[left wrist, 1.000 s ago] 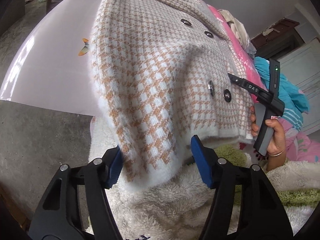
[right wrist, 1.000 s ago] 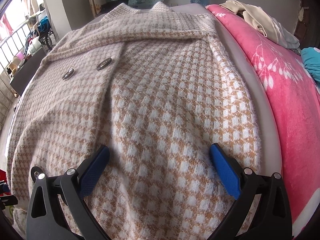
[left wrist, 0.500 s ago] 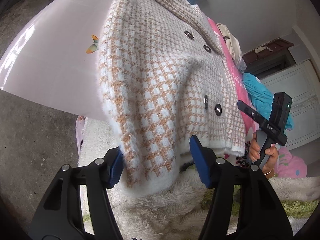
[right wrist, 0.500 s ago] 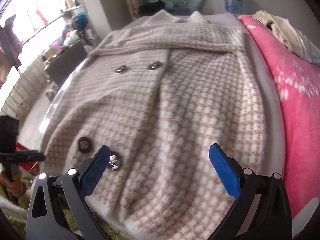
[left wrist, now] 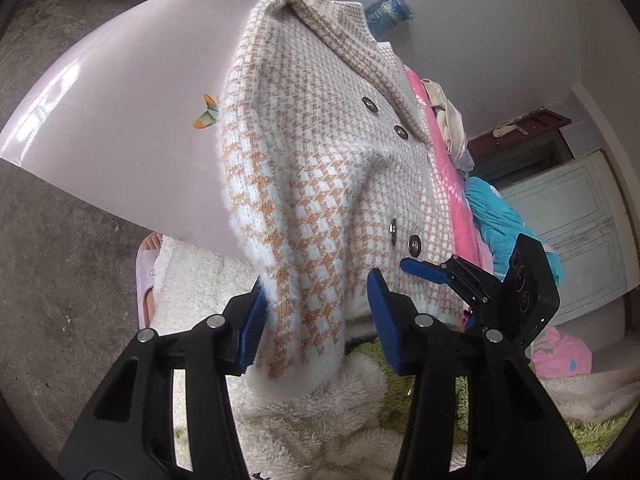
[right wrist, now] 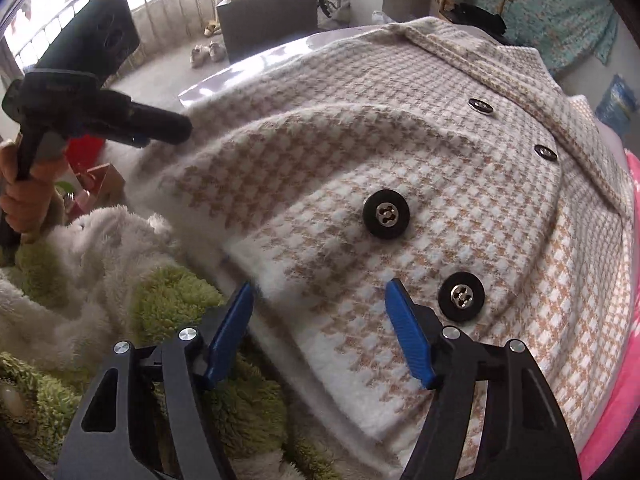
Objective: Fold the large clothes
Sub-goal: 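Close both grippers on the cardigan hem and lift it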
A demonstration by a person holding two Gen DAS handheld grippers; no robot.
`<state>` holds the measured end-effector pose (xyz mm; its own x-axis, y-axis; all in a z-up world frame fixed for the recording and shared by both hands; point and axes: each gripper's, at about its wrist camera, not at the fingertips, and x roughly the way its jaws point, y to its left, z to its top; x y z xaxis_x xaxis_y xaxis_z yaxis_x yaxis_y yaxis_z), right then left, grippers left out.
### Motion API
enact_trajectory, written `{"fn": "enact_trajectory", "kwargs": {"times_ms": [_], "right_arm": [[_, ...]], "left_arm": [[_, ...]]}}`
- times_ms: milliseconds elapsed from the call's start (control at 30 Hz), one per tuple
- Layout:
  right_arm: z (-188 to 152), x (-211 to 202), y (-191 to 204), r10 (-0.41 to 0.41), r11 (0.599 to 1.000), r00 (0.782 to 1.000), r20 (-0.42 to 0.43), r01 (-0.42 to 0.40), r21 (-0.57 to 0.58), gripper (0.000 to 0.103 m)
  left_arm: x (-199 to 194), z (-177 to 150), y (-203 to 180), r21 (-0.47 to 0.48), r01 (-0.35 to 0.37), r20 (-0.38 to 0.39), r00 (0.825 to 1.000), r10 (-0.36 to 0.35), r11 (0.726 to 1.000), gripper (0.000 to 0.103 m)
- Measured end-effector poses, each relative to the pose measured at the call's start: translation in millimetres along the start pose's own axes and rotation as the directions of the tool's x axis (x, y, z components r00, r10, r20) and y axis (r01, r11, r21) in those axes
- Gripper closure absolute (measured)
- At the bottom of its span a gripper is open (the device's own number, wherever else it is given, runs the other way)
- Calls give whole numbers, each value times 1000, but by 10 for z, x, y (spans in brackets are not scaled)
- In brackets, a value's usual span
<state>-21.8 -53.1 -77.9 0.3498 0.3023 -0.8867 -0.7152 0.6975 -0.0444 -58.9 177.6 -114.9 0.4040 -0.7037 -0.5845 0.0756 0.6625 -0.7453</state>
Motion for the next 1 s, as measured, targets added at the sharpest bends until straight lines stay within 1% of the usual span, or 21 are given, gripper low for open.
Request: {"fn": "enact_trajectory", "kwargs": {"times_ms": [67,133,167,200,233,267,300,333,400,500,567,633,700,767,833,867,900,933,1000], "right_arm": [[5,89,74,-73,995,997,-21,72,-67,38],[-6,148,116,-146,983,989,-29,142,-119,50],[-8,139,130,-169,977,985,-30,164,-135,53],[-11,103,133,-169,977,985,-30,164,-133,65],[-8,58,122,-153,982,988,-33,148,-120,82],[-5,6,105,-106,990,994,-38,102,-98,97],[1,-51,84,-77,995,996,-38,74,-68,97],[6,-106,71,-82,995,996,-29,80,-56,97],[22,-246,3,-47,999,999,-26,47,-25,97],[33,-450,-158,44,998,999,-11,-44,36,97],[-6,-478,-203,75,997,997,-24,-75,32,97],[-74,-390,-214,126,991,991,-49,-124,50,99],[-163,-207,-185,184,981,980,-77,-178,83,99],[-264,-50,-141,209,974,971,-112,-196,115,99],[-348,-85,-165,225,963,970,-93,-208,169,99],[-381,-170,-215,227,956,972,-62,-210,204,97],[-415,-272,-283,222,948,975,-27,-209,241,89],[-465,-388,-364,209,937,978,11,-203,284,67],[-616,-649,-556,142,908,986,88,-165,386,40]], "left_arm": [[-17,-3,6,1,12,7,1000,-12,1000,59],[-18,-8,10,-1,17,10,1000,-17,1000,60],[-19,-9,14,-1,15,11,1000,-15,1000,60],[-19,-6,14,0,11,12,1000,-11,1000,60],[-22,-1,8,4,7,13,1000,-7,1000,60],[-22,0,-3,10,3,13,1000,-3,1000,60],[-25,2,-8,16,-4,11,1000,4,1000,60],[-26,3,-11,22,-13,11,1000,12,1000,60],[-17,9,-12,30,-32,5,999,32,999,60],[15,23,-32,45,-63,-7,998,63,997,60],[46,27,-51,61,-86,-13,996,87,994,60],[87,27,-65,76,-112,-22,993,114,991,60],[148,28,-80,92,-149,-34,988,153,984,62],[206,29,-95,102,-193,-53,979,199,976,68],[221,21,-121,122,-229,-55,970,237,966,70],[222,15,-138,135,-249,-56,965,258,959,71],[228,13,-157,148,-265,-58,960,275,953,71],[231,6,-172,159,-277,-60,955,290,948,72],[251,-5,-191,175,-304,-73,944,321,936,72]]}}
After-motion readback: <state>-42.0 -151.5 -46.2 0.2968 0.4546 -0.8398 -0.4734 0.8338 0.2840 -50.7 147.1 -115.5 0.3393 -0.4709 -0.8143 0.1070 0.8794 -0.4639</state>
